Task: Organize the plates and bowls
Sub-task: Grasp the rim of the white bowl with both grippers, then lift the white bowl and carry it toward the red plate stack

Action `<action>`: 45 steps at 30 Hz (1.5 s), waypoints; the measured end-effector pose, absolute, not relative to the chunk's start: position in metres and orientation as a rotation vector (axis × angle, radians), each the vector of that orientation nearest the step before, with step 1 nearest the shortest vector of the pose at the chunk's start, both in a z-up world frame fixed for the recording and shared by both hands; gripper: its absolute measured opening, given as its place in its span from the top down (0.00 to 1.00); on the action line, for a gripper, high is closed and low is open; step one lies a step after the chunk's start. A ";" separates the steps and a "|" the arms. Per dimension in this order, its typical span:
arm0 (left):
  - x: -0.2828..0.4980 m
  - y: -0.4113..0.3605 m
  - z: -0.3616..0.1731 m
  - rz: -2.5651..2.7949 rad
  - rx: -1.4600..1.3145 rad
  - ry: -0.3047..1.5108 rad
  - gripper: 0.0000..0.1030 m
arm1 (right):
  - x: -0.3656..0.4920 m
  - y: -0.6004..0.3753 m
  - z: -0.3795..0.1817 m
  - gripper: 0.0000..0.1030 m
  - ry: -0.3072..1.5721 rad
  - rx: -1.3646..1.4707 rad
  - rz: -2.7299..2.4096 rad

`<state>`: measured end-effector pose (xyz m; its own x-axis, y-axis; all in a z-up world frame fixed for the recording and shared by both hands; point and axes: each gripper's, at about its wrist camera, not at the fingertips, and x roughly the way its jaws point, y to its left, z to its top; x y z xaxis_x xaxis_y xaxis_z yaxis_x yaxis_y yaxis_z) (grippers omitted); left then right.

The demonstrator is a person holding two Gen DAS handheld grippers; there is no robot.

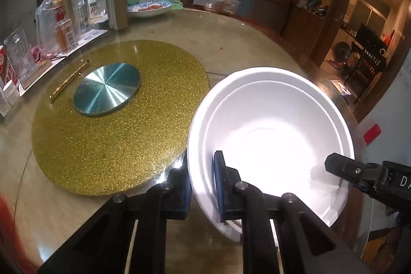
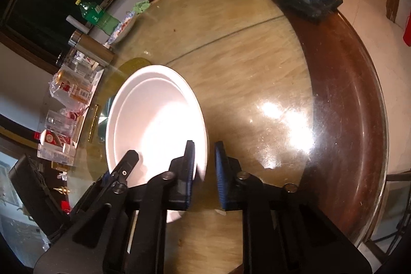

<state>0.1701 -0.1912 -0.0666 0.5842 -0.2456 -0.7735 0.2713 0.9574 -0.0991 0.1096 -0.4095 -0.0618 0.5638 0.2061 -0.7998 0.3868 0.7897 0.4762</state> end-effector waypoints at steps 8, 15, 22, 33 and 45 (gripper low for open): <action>0.169 -0.187 -0.063 -0.281 0.049 0.881 0.88 | 0.109 -0.399 -0.062 0.92 0.985 0.648 -0.106; 0.164 -0.187 -0.057 -0.278 0.063 0.860 0.88 | 0.105 -0.400 -0.059 0.92 0.991 0.661 -0.085; 0.157 -0.181 -0.048 -0.258 0.075 0.829 0.88 | 0.100 -0.394 -0.054 0.92 0.982 0.660 -0.065; 0.145 -0.154 -0.035 -0.213 0.074 0.798 0.88 | 0.095 -0.368 -0.040 0.92 0.964 0.638 -0.021; 0.129 -0.102 -0.025 -0.147 0.028 0.764 0.88 | 0.096 -0.316 -0.029 0.92 0.961 0.594 0.084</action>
